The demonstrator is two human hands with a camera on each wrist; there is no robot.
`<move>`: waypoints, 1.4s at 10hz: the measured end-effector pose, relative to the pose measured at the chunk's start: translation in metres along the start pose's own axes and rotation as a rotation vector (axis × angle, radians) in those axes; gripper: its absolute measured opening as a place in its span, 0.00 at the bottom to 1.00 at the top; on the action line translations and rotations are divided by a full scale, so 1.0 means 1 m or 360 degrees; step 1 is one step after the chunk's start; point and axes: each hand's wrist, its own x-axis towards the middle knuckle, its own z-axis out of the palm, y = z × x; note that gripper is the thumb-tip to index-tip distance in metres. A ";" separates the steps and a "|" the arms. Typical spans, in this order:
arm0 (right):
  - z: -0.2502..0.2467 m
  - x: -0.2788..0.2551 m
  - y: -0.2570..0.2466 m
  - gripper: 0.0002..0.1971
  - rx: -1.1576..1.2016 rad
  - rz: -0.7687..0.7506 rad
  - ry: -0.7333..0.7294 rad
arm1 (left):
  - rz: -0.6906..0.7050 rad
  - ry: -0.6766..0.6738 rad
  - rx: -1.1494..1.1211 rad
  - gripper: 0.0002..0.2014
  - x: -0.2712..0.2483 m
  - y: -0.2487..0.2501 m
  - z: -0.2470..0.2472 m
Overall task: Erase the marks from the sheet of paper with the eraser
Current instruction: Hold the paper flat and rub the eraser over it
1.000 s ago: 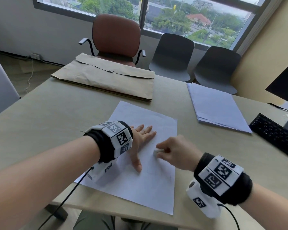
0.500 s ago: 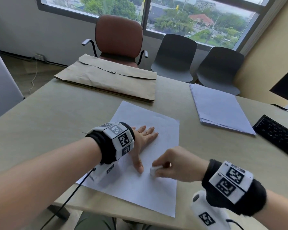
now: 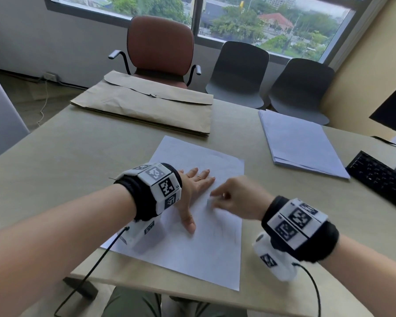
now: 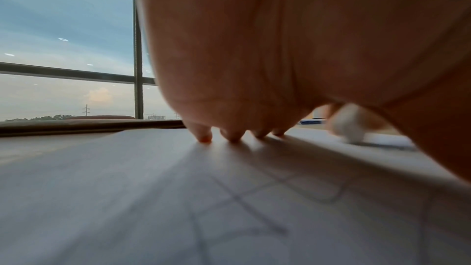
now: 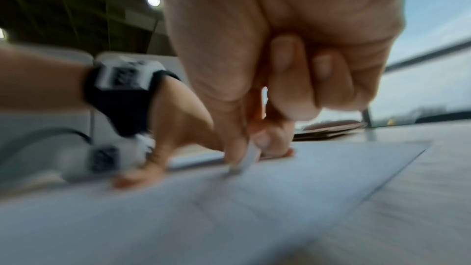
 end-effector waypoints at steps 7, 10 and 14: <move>-0.001 -0.007 -0.011 0.13 -0.0042 -0.0041 -0.0283 | -0.0011 0.0015 0.0000 0.64 -0.001 -0.001 0.000; 0.007 -0.026 -0.017 0.10 0.0012 -0.0134 -0.0373 | -0.0004 0.0008 0.0002 0.64 0.000 -0.001 0.000; 0.006 -0.018 -0.015 0.10 0.0063 -0.0082 -0.0232 | 0.0004 0.0007 0.0012 0.64 0.001 0.001 0.000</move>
